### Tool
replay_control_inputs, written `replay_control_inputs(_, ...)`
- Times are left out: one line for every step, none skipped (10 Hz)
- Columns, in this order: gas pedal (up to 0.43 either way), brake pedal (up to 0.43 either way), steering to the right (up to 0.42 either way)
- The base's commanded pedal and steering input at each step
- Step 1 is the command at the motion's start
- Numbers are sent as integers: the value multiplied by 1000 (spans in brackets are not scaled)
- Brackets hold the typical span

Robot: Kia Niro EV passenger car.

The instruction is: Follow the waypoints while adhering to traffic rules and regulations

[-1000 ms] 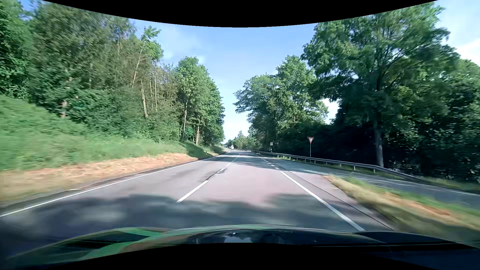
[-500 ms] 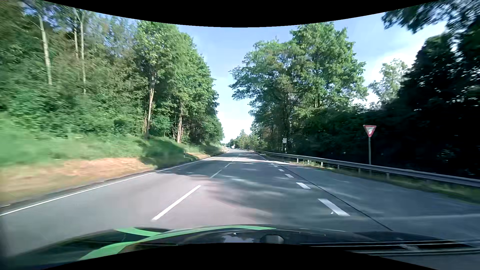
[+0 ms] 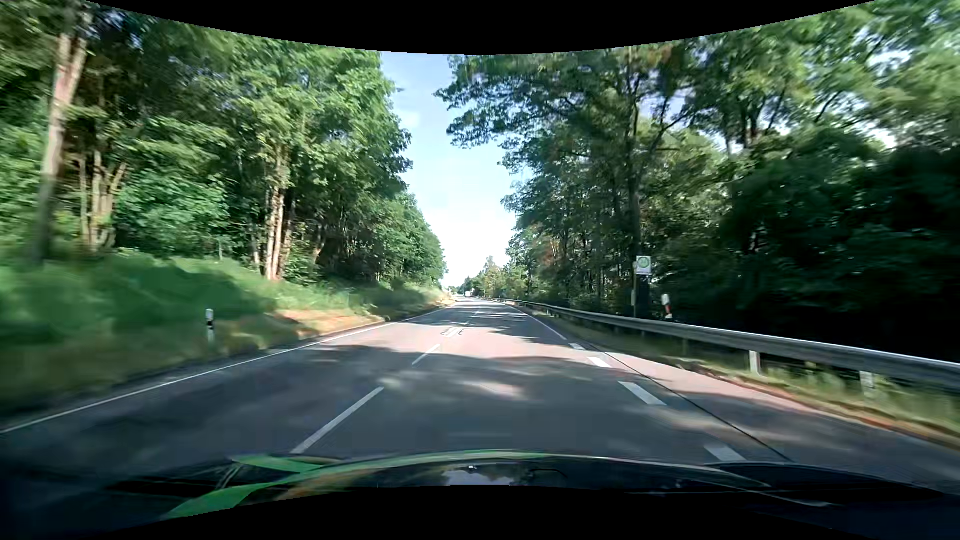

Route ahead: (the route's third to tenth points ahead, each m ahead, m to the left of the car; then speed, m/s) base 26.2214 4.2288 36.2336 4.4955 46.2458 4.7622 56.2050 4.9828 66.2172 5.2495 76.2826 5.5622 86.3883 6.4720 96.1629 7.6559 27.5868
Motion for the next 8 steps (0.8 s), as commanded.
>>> replay_control_inputs(260,0,-7)
replay_control_inputs(268,0,-7)
replay_control_inputs(287,0,-7)
replay_control_inputs(287,0,-7)
replay_control_inputs(311,0,-6)
replay_control_inputs(311,0,-7)
replay_control_inputs(311,0,-6)
replay_control_inputs(287,0,-6)
